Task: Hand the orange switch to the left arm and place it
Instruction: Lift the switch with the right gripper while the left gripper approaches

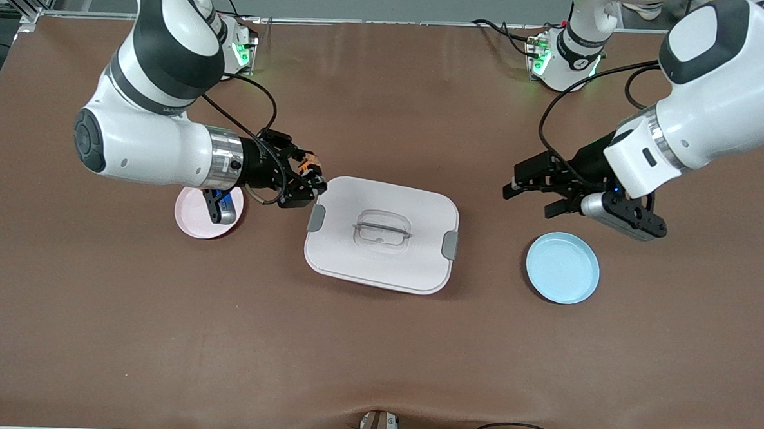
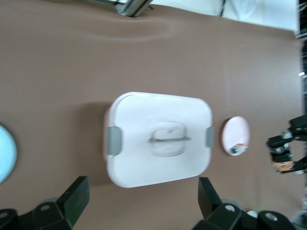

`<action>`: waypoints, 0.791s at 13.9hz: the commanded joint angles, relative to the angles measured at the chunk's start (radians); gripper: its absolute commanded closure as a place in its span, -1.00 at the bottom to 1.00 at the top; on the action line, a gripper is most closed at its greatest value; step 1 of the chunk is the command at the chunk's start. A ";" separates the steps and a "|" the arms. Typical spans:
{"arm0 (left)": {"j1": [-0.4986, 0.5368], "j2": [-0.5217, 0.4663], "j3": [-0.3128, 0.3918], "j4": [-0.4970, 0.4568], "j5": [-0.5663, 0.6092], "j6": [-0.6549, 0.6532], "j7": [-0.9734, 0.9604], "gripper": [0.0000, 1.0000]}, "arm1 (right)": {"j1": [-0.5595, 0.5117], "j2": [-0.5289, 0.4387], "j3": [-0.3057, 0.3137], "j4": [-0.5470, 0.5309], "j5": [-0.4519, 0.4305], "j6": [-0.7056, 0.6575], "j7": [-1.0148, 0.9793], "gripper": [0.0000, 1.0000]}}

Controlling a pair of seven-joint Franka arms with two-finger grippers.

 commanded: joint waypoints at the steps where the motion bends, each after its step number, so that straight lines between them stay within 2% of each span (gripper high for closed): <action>1: -0.016 -0.003 -0.010 -0.003 -0.057 0.027 -0.014 -1.00 | 0.051 0.114 -0.011 0.183 0.029 -0.001 0.171 1.00; 3: -0.040 -0.003 -0.013 -0.003 -0.057 0.044 -0.065 -0.98 | 0.091 0.149 -0.011 0.250 0.029 0.036 0.241 1.00; 7: -0.068 0.000 -0.026 -0.003 -0.060 0.069 -0.151 -0.98 | 0.149 0.166 -0.010 0.261 0.030 0.186 0.318 1.00; 11: -0.108 0.024 -0.026 0.000 -0.095 0.132 -0.214 -0.86 | 0.203 0.220 -0.010 0.329 0.030 0.306 0.399 1.00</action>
